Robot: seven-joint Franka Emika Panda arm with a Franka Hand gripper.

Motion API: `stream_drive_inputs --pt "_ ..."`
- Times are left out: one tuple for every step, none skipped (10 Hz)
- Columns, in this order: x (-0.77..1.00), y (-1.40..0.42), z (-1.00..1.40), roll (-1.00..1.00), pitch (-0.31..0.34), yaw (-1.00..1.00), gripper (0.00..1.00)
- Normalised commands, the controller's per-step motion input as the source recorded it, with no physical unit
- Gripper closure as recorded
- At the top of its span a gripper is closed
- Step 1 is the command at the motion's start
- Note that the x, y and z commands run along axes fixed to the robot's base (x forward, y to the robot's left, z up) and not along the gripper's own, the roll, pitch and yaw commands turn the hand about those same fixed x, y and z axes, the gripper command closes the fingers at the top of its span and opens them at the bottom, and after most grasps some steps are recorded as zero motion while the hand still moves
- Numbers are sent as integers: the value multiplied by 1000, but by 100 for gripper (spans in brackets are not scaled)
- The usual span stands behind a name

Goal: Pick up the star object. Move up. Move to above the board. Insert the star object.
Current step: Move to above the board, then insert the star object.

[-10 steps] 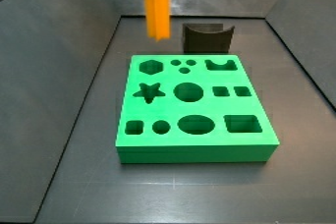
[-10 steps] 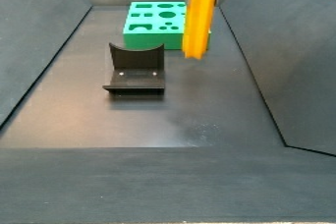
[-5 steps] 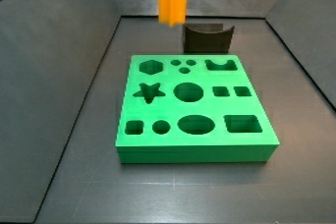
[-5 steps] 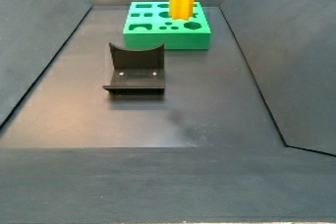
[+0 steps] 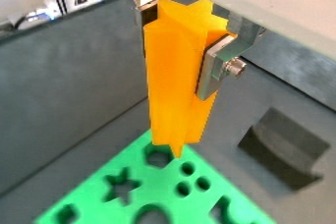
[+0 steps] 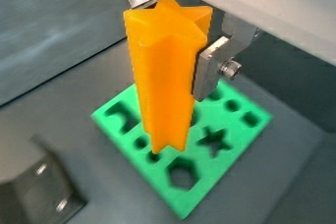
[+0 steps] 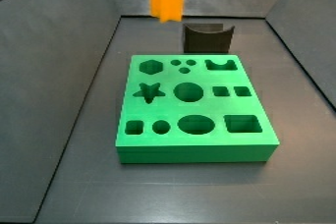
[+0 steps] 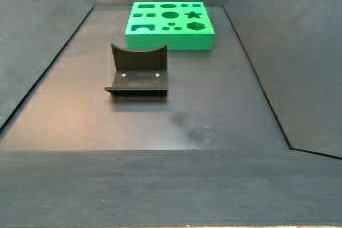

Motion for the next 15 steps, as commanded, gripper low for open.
stream_drive_inputs --pt "-21 -1000 501 -49 165 -252 100" --pt "6 -746 377 -34 148 -140 100" --pt "33 -473 236 -13 136 -57 100" --pt "48 -283 133 -18 124 -31 100" --pt "0 -49 -34 19 0 0 100" --pt "0 -54 -31 19 0 0 100" --pt "0 -54 -34 19 0 0 100" --pt "0 -54 -37 19 0 0 100" --pt "0 -54 -34 19 0 0 100" --pt "0 -54 -29 20 0 0 100" --pt "0 -57 -31 19 0 0 100" --pt "0 -57 -29 23 0 0 100" --pt "0 -54 -29 20 0 0 100" --pt "0 -57 -29 24 0 0 100" --pt "0 -60 -31 24 0 0 100"
